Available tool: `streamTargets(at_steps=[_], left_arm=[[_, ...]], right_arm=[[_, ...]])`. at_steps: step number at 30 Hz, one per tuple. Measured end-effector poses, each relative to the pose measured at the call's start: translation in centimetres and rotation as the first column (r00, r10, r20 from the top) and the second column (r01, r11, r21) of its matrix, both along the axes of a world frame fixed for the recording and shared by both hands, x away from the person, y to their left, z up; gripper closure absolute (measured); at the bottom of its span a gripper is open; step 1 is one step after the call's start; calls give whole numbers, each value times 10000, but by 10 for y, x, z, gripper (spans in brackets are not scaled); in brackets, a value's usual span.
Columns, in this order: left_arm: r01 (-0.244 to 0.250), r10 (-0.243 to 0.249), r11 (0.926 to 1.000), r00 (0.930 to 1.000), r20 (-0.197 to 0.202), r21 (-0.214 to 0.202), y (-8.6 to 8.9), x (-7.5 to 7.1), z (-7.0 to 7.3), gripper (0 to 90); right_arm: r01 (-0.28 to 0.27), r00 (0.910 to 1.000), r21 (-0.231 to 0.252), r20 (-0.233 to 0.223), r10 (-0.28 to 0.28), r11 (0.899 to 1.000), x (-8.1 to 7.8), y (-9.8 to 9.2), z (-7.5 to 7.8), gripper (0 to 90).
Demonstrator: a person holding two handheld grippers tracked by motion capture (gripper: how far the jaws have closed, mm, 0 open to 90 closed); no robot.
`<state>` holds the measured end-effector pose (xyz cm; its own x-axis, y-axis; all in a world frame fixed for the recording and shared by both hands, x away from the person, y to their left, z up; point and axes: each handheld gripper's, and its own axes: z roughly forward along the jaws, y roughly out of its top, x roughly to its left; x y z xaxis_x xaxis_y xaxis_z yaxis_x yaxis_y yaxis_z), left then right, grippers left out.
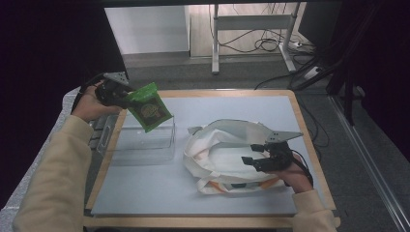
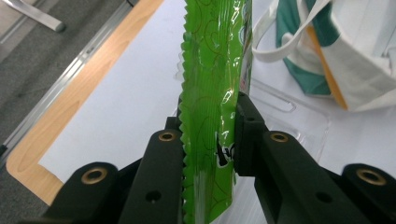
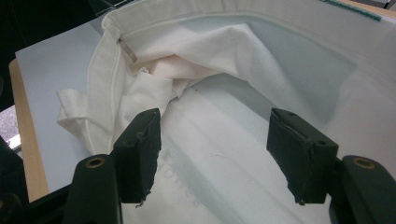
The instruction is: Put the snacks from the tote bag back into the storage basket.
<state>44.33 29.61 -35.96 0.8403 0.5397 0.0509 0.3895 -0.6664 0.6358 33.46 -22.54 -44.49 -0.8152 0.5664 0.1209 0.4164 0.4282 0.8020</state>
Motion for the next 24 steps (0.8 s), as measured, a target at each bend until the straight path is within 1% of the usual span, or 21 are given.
streamTargets(at_steps=[2,6,11,14,17,21,24], left_arm=[[67,-67,10000,10000,-48,24,0,2,-4,767],[311,-309,9991,9995,-88,304,1,5,-10,767],[452,-446,9969,9990,-102,647,1,7,-14,768],[491,-484,9959,9988,-111,757,1,9,-15,767],[535,-525,9946,9985,-138,888,-1,11,-18,767],[617,-587,9911,9979,-284,1181,-7,14,-26,767],[685,-637,9894,9971,-415,1280,-12,17,-33,767]], right_arm=[[16,10000,12,9,-16,10000,0,0,0,351],[28,10000,5,14,-28,10000,0,-1,-1,351],[46,10000,-30,17,-46,10000,1,-1,-1,351],[52,10000,-44,6,-51,10000,1,-1,-1,351],[58,10000,-57,-5,-58,10000,0,-1,-1,351],[28,10000,-70,-1,-28,10000,1,0,-2,349],[26,10000,-81,1,-26,10000,1,0,-2,348]])
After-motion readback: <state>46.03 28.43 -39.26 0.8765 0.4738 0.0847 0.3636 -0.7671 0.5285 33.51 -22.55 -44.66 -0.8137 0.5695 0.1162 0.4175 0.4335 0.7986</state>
